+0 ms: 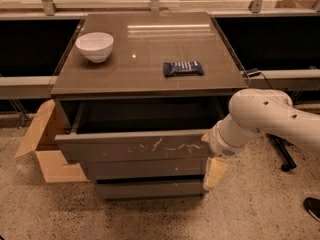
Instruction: Close top drawer
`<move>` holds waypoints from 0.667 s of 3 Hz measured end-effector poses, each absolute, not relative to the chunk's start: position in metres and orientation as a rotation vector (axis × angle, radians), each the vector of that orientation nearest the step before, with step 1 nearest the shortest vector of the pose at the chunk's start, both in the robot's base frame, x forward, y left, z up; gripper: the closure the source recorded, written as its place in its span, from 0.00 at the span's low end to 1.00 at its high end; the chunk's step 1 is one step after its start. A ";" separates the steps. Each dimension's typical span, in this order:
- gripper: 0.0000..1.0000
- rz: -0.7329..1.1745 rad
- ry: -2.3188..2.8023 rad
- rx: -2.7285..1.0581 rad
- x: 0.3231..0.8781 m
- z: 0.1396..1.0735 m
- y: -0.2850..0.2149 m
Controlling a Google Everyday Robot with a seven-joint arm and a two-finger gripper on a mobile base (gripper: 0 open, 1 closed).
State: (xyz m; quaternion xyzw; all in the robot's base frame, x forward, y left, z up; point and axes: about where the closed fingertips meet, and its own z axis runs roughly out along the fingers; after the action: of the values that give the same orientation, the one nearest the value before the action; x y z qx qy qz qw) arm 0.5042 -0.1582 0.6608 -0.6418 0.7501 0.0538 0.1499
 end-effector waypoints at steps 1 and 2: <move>0.00 0.164 2.121 -1.804 0.530 0.653 -0.170; 0.18 0.181 2.075 -1.800 0.562 0.643 -0.174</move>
Offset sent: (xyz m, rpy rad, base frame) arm 0.1019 -0.0225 -0.0280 0.1165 -0.0895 0.0324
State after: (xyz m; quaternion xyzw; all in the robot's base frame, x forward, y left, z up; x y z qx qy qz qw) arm 0.5618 -0.1742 0.6432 -0.6416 0.7395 0.0644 0.1932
